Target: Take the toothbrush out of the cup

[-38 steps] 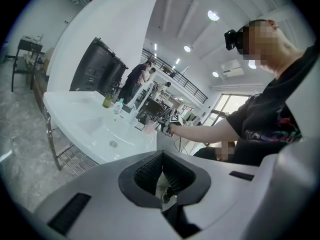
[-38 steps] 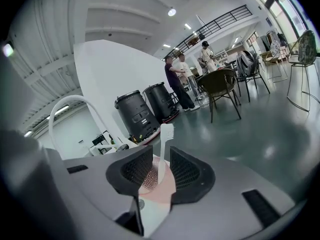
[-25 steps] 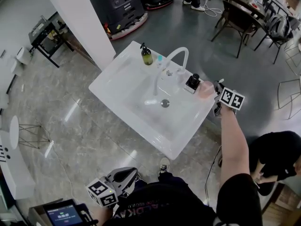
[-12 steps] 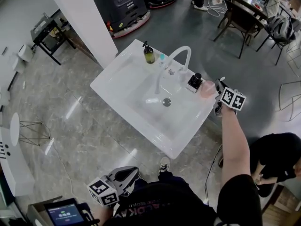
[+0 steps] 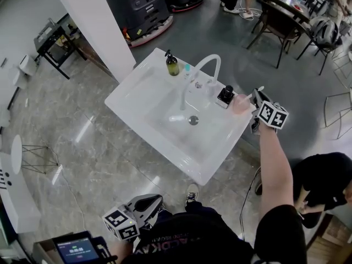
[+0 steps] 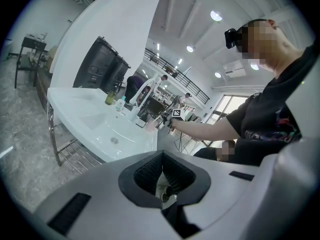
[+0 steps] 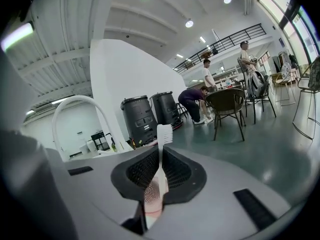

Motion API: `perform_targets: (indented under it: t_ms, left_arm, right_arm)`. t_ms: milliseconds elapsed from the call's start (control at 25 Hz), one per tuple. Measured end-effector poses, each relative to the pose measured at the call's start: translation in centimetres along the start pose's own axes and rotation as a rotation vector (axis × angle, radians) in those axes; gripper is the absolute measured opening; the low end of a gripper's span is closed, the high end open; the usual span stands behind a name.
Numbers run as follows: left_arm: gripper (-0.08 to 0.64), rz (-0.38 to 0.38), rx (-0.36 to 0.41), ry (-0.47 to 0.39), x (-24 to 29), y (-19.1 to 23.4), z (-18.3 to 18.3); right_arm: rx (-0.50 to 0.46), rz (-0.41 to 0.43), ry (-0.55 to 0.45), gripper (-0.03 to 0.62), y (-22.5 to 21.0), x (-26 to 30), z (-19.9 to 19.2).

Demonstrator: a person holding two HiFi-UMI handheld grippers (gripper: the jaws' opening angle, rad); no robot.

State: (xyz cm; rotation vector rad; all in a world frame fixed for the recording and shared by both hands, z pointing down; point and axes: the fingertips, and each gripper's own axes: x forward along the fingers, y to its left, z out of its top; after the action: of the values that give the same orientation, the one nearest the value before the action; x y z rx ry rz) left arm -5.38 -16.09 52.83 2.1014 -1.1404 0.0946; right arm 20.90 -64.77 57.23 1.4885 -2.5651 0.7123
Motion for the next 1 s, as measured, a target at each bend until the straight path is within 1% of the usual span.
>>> perform_targets:
  t_ms: [360,480,720,800,1000]
  left_arm:
    - [0.008,-0.053,0.015,0.003,0.1,-0.1,0.1]
    - [0.008,-0.076,0.031,0.006,0.1,-0.2,-0.2]
    - [0.008,-0.122,0.034,0.022,-0.7,1.3,1.0]
    - [0.008,-0.138,0.028,0.028,-0.7,1.4,1.3]
    - [0.008,-0.182,0.043,0.053,-1.6,1.7,2.5]
  right_arm:
    - [-0.030,0.009,-0.046,0.028,1.1,-2.7,2.1]
    - [-0.043,0.011,-0.067,0.028,1.4,-3.9,2.8]
    - [-0.082,-0.005,-0.074,0.028,3.7,-5.1,3.5]
    - [-0.096,-0.001,-0.079,0.028,4.5,-5.8,3.8]
    - [-0.117,0.011,-0.102,0.028,7.2,-7.7,5.4]
